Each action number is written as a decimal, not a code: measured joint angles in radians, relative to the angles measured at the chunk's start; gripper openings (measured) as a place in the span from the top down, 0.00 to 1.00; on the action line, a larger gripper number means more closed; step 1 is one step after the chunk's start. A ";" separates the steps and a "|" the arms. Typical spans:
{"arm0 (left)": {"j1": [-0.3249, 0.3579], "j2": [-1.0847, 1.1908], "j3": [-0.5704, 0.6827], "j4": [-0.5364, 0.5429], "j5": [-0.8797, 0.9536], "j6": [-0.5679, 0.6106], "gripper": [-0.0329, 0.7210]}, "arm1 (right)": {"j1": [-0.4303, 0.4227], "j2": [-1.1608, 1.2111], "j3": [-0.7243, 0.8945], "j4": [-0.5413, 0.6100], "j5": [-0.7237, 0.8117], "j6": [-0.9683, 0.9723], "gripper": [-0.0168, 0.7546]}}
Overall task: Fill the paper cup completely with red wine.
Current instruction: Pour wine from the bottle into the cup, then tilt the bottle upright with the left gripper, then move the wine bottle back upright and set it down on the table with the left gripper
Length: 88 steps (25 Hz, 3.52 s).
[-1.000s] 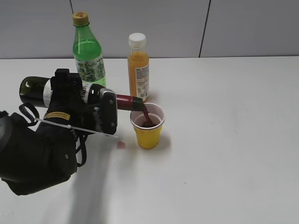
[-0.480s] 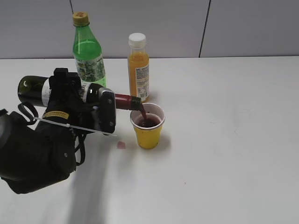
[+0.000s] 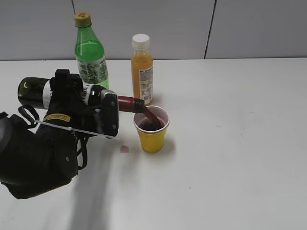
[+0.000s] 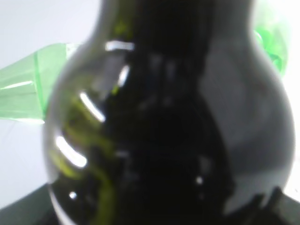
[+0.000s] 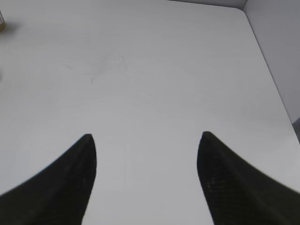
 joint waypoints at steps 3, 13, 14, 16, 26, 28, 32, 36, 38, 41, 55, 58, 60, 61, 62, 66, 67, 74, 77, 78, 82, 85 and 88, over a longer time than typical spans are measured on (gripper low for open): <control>0.000 0.000 0.000 0.000 0.000 -0.007 0.22 | 0.000 0.000 0.000 0.000 0.000 0.000 0.32; 0.000 0.000 0.000 0.003 0.000 -0.024 0.22 | 0.000 0.000 0.000 0.000 0.000 -0.002 0.32; 0.000 0.000 0.000 0.004 0.000 -0.027 0.22 | 0.000 0.000 0.000 0.000 0.000 -0.002 0.32; 0.000 0.000 0.000 0.004 0.000 -0.031 0.22 | 0.000 0.000 0.000 0.000 0.000 -0.002 0.32; 0.000 0.000 0.000 0.024 0.000 -0.081 0.22 | 0.000 0.000 0.000 0.000 0.000 0.000 0.32; 0.000 0.000 0.000 0.031 0.000 -0.107 0.22 | 0.000 0.000 0.000 0.000 0.000 0.000 0.32; 0.000 0.000 0.000 0.051 0.000 -0.172 0.22 | 0.000 0.000 0.000 0.000 0.000 0.000 0.32; 0.000 0.000 0.000 0.063 0.000 -0.180 0.22 | 0.000 0.000 0.000 0.000 0.000 0.000 0.32; 0.000 0.000 0.000 0.063 0.000 -0.145 0.22 | 0.000 0.000 0.000 0.000 0.000 -0.002 0.32; 0.000 0.000 0.000 0.063 0.000 -0.116 0.22 | 0.000 0.000 0.000 0.000 0.000 -0.002 0.32; 0.000 0.000 -0.001 0.057 -0.001 -0.047 0.22 | 0.000 0.000 0.000 0.000 0.000 -0.001 0.32; 0.000 0.000 -0.001 0.056 -0.001 -0.046 0.22 | 0.000 0.000 0.000 0.000 0.000 -0.001 0.32; 0.000 0.000 -0.001 0.056 -0.001 -0.064 0.22 | 0.000 0.000 0.000 0.000 0.000 -0.001 0.32; 0.000 0.000 -0.001 0.056 -0.001 -0.083 0.22 | 0.000 0.000 0.000 0.000 0.000 -0.002 0.32; 0.000 0.000 -0.001 0.056 -0.001 -0.113 0.22 | 0.000 0.000 0.000 0.000 0.000 -0.002 0.32; 0.000 0.000 -0.001 0.090 -0.001 -0.282 0.22 | 0.000 0.000 0.000 0.000 0.000 -0.002 0.32; 0.000 0.000 -0.001 0.116 -0.001 -0.345 0.22 | 0.000 0.000 0.000 0.000 0.000 -0.002 0.32; 0.000 -0.011 -0.001 0.285 0.000 -0.883 0.22 | 0.000 0.000 0.000 0.000 0.000 -0.001 0.32; 0.000 -0.052 0.000 0.290 0.001 -1.007 0.22 | 0.000 0.000 0.000 0.000 0.000 -0.001 0.32; 0.001 -0.069 0.000 0.290 0.000 -1.037 0.22 | 0.000 0.000 0.000 0.000 0.000 -0.001 0.32; 0.034 -0.140 -0.003 0.290 0.021 -1.154 0.22 | 0.000 0.000 0.000 0.000 0.000 -0.001 0.32; 0.075 -0.195 -0.003 0.279 0.057 -1.234 0.22 | 0.000 0.000 0.000 0.000 0.000 -0.001 0.32; 0.113 -0.247 0.002 0.269 0.089 -1.277 0.22 | 0.000 0.000 0.000 0.000 0.000 -0.001 0.32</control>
